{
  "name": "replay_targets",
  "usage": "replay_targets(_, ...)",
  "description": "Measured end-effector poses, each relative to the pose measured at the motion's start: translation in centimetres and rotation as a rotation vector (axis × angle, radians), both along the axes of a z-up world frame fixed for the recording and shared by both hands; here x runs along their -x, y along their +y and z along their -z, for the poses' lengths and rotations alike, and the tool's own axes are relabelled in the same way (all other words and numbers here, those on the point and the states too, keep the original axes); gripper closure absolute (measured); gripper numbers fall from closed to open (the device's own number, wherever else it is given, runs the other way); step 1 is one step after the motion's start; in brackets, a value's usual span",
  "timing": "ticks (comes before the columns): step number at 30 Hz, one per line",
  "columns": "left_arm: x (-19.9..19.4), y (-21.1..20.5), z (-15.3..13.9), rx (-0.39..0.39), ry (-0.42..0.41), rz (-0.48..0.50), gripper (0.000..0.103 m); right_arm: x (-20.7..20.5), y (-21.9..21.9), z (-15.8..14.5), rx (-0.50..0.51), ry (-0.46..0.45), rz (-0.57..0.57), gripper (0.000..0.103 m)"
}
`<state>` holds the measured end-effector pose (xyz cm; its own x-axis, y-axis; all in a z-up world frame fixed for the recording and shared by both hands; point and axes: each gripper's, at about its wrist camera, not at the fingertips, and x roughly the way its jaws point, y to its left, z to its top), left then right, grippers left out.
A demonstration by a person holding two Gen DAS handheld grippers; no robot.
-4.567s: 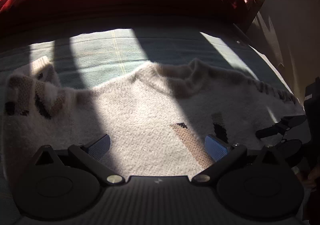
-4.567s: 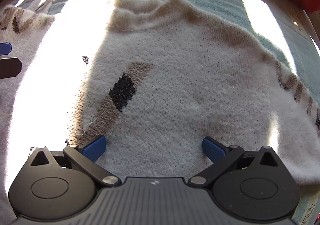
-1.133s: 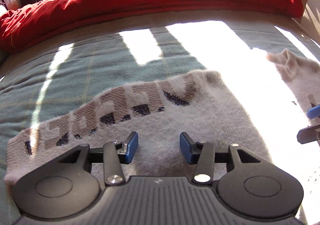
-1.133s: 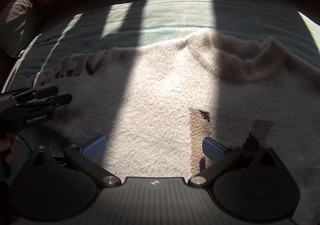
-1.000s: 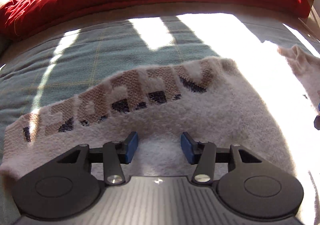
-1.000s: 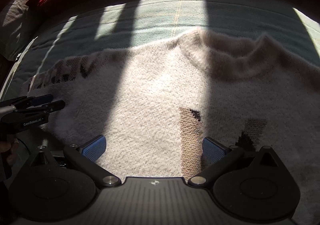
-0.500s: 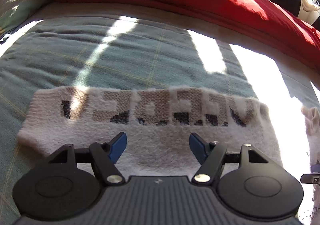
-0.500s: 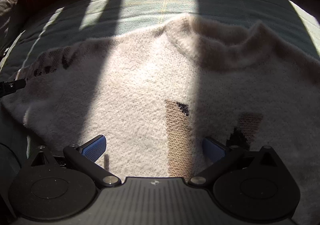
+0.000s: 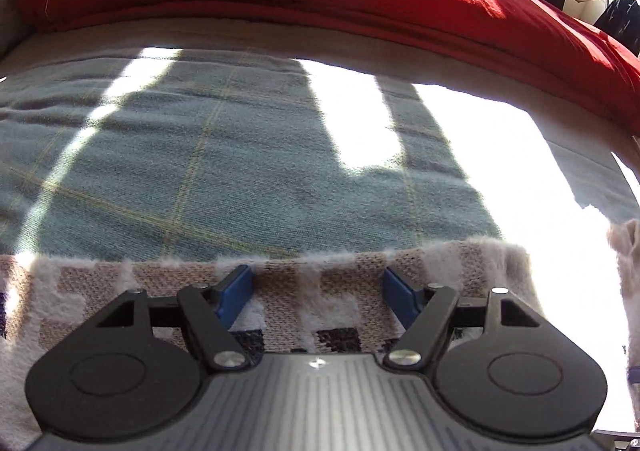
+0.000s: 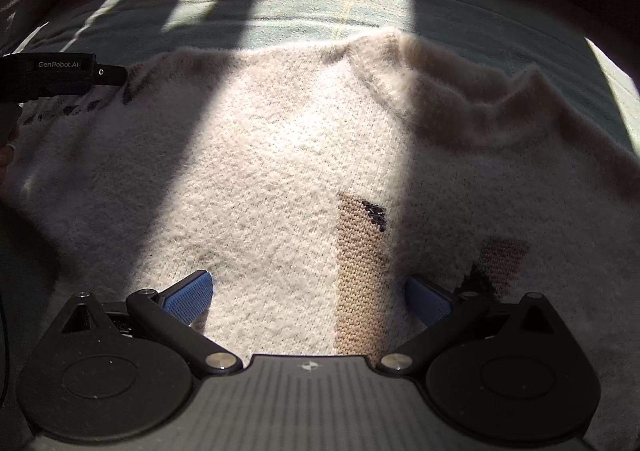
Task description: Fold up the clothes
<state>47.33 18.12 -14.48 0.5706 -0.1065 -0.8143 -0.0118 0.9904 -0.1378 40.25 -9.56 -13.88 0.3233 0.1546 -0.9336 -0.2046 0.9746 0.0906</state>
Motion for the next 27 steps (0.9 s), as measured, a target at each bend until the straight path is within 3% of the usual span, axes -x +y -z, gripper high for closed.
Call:
replay_targets(8, 2.1, -3.0, -1.9, 0.055, -0.01, 0.052, 0.03, 0.1, 0.2, 0.1, 0.007, -0.017, -0.014, 0.0)
replay_targets(13, 1.0, -4.3, 0.1, 0.024, 0.001, 0.032, 0.029, 0.3, 0.2, 0.1, 0.006, -0.026, -0.018, 0.0)
replay_targets(20, -2.2, -5.3, 0.4, -0.051, 0.025, 0.014, 0.02, 0.4, 0.4, 0.1, 0.014, -0.03, -0.02, 0.0)
replay_targets(27, 2.0, -4.8, -2.8, -0.039, -0.011, 0.079, 0.021, 0.4, 0.3, 0.2, 0.012, -0.035, -0.024, 0.0)
